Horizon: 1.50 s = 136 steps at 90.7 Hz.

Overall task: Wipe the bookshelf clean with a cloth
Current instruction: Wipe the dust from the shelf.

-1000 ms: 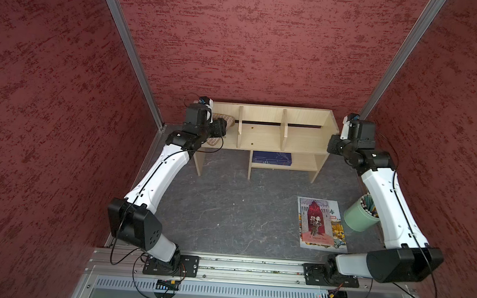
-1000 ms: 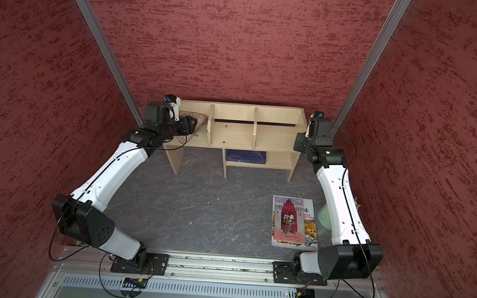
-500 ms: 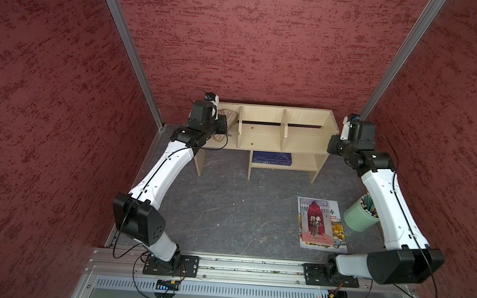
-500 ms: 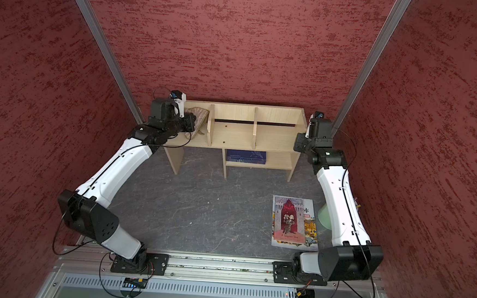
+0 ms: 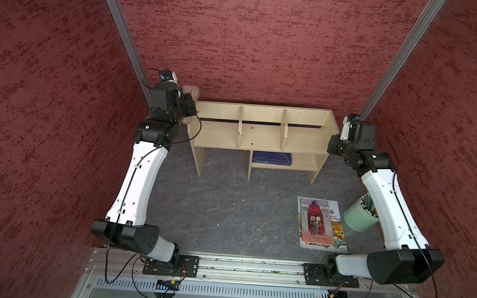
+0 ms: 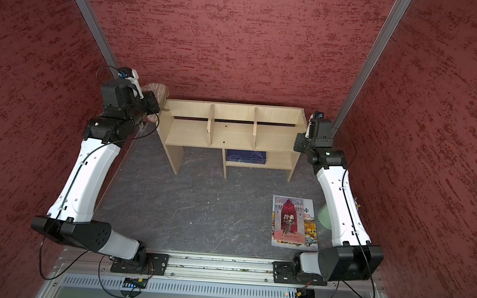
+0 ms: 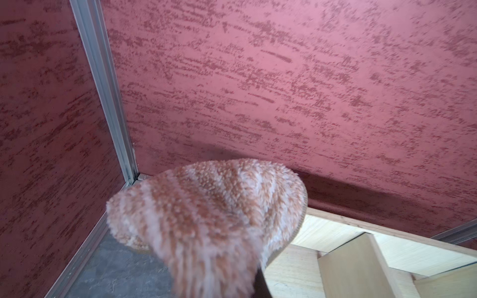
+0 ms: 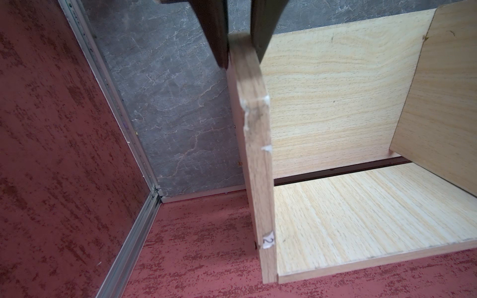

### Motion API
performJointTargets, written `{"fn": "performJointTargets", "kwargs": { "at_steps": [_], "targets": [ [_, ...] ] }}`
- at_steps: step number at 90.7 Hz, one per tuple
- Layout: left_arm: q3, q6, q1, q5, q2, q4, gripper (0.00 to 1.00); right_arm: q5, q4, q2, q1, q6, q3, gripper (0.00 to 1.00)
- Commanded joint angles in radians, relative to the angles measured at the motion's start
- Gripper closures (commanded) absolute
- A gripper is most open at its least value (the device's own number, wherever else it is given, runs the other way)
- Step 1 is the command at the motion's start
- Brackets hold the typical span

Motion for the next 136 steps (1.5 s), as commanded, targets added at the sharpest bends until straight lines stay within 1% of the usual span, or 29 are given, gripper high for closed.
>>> {"fn": "performJointTargets", "kwargs": {
  "at_steps": [1, 13, 26, 38, 47, 61, 69, 82, 95, 103, 111, 123, 136],
  "targets": [
    [-0.054, -0.031, -0.007, 0.070, 0.007, -0.023, 1.00, -0.094, 0.008, 0.003, 0.005, 0.043, -0.009, 1.00],
    [-0.071, -0.037, -0.016, 0.150, 0.052, 0.039, 1.00, -0.092, 0.004, -0.001, 0.005, 0.039, -0.011, 1.00],
    [0.007, -0.026, -0.042, 0.182, 0.123, 0.050, 1.00, -0.086, -0.005, -0.004, 0.005, 0.028, -0.008, 1.00],
    [0.060, 0.018, -0.103, 0.192, 0.158, 0.078, 1.00, -0.079, -0.011, -0.004, 0.004, 0.020, -0.006, 1.00],
    [0.102, 0.045, -0.153, 0.233, 0.200, 0.089, 1.00, -0.084, -0.010, -0.001, 0.002, 0.020, 0.001, 1.00],
    [0.167, 0.085, -0.230, 0.256, 0.254, 0.073, 1.00, -0.091, -0.013, 0.003, -0.001, 0.020, 0.008, 1.00],
    [0.169, 0.125, -0.273, 0.249, 0.251, 0.072, 1.00, -0.090, -0.014, 0.005, -0.003, 0.019, 0.010, 1.00],
    [0.154, 0.197, -0.326, 0.216, 0.229, 0.016, 1.00, -0.094, -0.013, 0.004, -0.007, 0.017, 0.007, 1.00],
    [0.043, 0.240, -0.376, 0.152, 0.141, -0.007, 1.00, -0.094, -0.006, 0.002, -0.009, 0.019, -0.003, 1.00],
    [-0.036, 0.260, -0.397, 0.146, 0.071, -0.002, 1.00, -0.094, -0.006, 0.004, -0.012, 0.016, -0.001, 1.00],
    [-0.063, 0.281, -0.408, 0.147, 0.042, -0.017, 1.00, -0.094, -0.008, 0.005, -0.014, 0.013, 0.001, 1.00],
    [-0.030, 0.305, -0.403, 0.141, 0.070, -0.030, 1.00, -0.097, -0.006, 0.005, -0.015, 0.019, 0.002, 1.00],
    [0.109, 0.306, -0.375, 0.109, 0.165, -0.045, 1.00, -0.100, -0.011, 0.004, -0.016, 0.022, 0.008, 1.00]
  ]
}}
